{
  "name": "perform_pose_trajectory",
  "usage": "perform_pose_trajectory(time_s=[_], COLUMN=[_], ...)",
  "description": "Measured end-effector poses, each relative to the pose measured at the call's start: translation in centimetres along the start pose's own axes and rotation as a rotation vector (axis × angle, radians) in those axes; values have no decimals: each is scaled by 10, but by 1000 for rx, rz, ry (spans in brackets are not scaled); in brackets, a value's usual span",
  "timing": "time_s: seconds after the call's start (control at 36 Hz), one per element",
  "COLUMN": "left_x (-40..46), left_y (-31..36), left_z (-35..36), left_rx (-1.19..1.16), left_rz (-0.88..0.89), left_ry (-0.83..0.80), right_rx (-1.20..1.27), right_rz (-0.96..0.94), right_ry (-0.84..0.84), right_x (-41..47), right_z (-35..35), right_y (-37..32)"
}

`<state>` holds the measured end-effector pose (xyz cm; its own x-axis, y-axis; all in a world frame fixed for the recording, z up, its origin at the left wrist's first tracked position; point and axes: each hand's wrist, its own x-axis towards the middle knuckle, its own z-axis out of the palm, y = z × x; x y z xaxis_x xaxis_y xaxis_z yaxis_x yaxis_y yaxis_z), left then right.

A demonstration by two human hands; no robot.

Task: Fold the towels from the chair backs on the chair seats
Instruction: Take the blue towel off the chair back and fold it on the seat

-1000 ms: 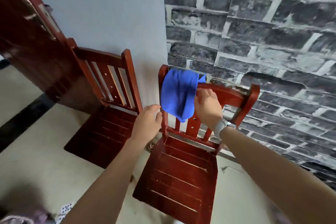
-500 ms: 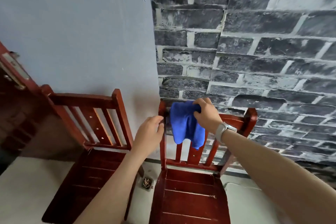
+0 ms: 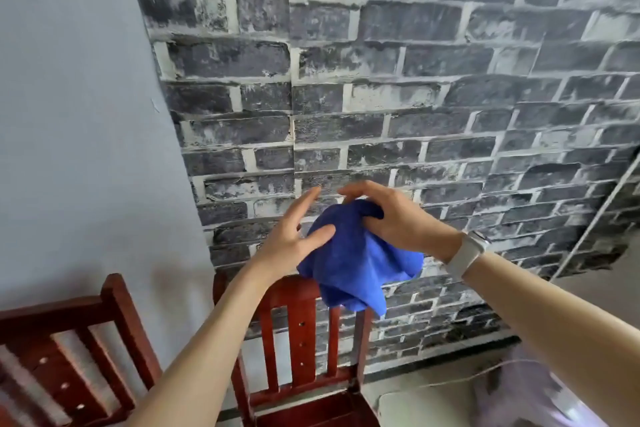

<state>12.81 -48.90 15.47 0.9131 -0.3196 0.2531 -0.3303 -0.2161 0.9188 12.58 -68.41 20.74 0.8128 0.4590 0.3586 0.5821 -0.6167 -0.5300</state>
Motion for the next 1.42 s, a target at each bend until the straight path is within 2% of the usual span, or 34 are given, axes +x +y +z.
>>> perform_pose_trajectory(time_s=[0.14, 0.25, 0.42, 0.53, 0.61, 0.72, 0.78, 0.83, 0.92, 0.97, 1.06, 1.11, 1.17, 1.22, 1.31, 1.36, 1.42], left_x=[12, 17, 26, 33, 39, 48, 50, 51, 51, 51, 50, 49, 50, 53, 55, 56, 54], left_y=[12, 17, 23, 25, 25, 29, 30, 28, 25, 26, 27, 28, 29, 31, 37, 37, 37], left_z=[34, 56, 73, 73, 72, 65, 64, 64, 65, 65, 64, 63, 65, 67, 70, 71, 72], left_rx=[-13, 64, 116, 61, 121, 330, 417, 448, 418, 386, 384, 339, 292, 160, -203, -269, -367], left_rz=[-3, -19, -41, -44, 7, 107, 125, 110, 98, 115, 121, 93, 23, -146, -403, -436, -459], left_ry=[-37, -79, -183, -166, -87, 68, 34, -48, -98, -95, -65, -34, 17, 111, 203, 246, 282], right_rx=[-46, -253, -358, -327, -298, -429, -508, -529, -438, -409, -417, -449, -464, -344, 119, 439, 614], right_rz=[55, 108, 190, 178, 160, 242, 282, 318, 303, 253, 245, 347, 472, 584, 633, 690, 776], right_ry=[119, 86, 143, 201, 250, 91, 40, 111, 394, 509, 407, 314, 308, 292, 77, -8, -45], right_x=[-24, -42, -56, -54, -54, -56, -57, -57, -55, -54, -53, -56, -61, -67, -85, -104, -116], right_z=[-19, -33, -45, -52, -57, -54, -55, -60, -66, -65, -60, -61, -58, -49, -18, 7, 29], right_y=[15, 36, 45, 43, 48, 61, 68, 71, 72, 70, 74, 81, 89, 88, 74, 64, 64])
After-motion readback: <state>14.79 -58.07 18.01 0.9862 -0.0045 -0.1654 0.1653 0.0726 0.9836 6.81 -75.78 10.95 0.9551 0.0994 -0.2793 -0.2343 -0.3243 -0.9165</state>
